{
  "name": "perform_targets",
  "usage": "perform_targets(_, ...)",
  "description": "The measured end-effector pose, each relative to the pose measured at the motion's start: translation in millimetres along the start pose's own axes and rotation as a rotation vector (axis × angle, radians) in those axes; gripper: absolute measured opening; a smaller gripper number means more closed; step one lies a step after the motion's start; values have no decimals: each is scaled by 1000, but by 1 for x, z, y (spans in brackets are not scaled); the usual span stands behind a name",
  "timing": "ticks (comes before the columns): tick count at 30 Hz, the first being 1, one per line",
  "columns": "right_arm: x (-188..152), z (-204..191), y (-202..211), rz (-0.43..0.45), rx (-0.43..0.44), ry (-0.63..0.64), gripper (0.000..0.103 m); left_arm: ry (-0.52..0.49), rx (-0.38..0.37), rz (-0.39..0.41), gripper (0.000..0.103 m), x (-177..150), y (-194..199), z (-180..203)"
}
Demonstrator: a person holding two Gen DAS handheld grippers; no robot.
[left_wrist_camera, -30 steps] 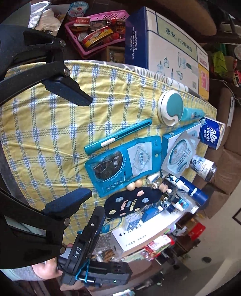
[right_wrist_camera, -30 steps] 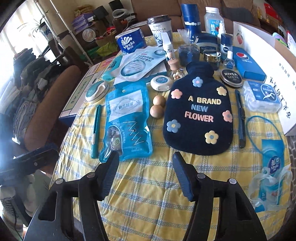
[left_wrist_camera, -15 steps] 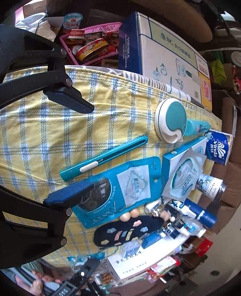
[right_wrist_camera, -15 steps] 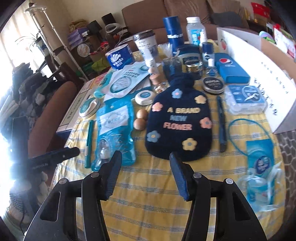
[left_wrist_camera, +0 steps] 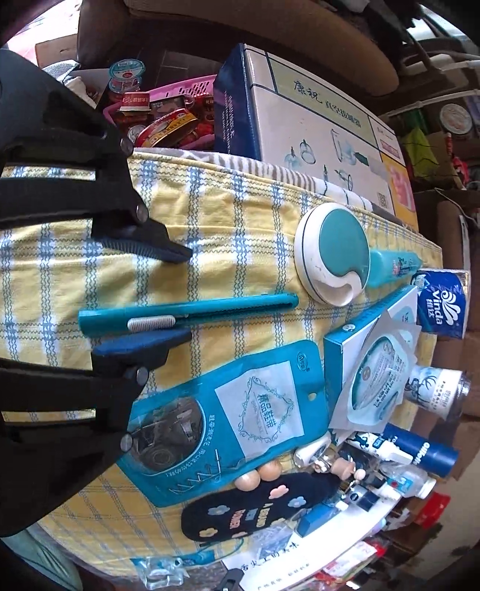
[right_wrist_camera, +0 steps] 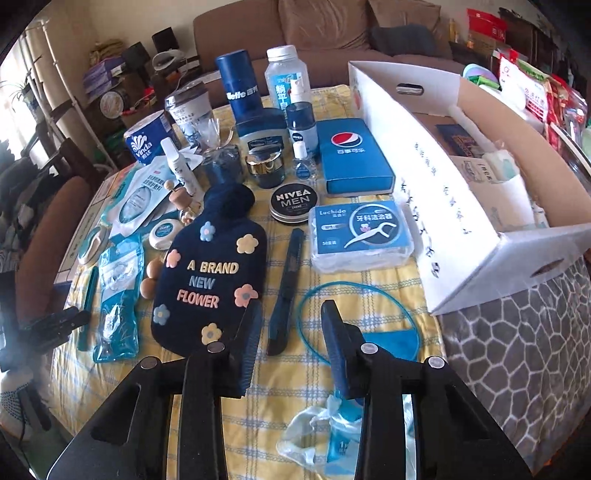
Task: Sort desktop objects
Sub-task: 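Grasp the teal box cutter with the left tool while the right tool grasps the dark blue cutter, then carry both held cutters up and over the cardboard box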
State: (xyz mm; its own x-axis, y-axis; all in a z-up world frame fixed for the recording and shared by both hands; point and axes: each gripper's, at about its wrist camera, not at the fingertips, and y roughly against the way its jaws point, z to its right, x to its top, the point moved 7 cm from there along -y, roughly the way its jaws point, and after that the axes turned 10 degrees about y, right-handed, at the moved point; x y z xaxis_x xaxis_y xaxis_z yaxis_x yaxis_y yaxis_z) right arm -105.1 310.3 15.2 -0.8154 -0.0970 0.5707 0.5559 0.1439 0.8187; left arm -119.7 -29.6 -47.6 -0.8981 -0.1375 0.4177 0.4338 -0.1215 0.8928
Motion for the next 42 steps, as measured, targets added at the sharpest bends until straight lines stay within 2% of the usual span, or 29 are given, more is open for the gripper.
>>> perform_targets(2,1,-3,-17,-25,6,10,35,25,-29,-8,27,1,0,-5)
perform_targets(6,0,-7,-43,-61,0,15,35,27,-20,-9,30,2,0,-7)
perform_targets(10,-2,-10,-54,-63,0,18,35,-12,6,2,36,0,-2,-1)
perform_targets(12,0,-8,-55,-61,-2,11,35,-12,-9,2,44,-1,-2,1)
perform_targets(14,0,-7,-55,-73,-17,15,35,-8,-16,1,45,0,-2,2)
perform_targets(20,-3,-10,-60,-106,-70,81,34,-46,-7,23,38,-1,-2,3)
perform_targets(25,-7,-7,-68,-116,-71,84,34,-25,-37,25,41,-1,-2,1)
perform_targets(27,-6,-10,-67,-114,-83,115,26,-50,-22,34,40,-2,-2,3)
perform_targets(28,-5,-12,-66,-110,-86,129,15,-63,-18,39,34,-3,-2,4)
perform_targets(29,-3,-13,-64,-102,-94,137,12,-66,-20,45,13,-2,-1,4)
perform_targets(34,6,-18,-50,-50,-74,131,11,-18,-81,16,13,-1,2,-3)
perform_targets(42,12,-21,-18,1,-36,97,11,33,-205,34,13,4,34,-2)
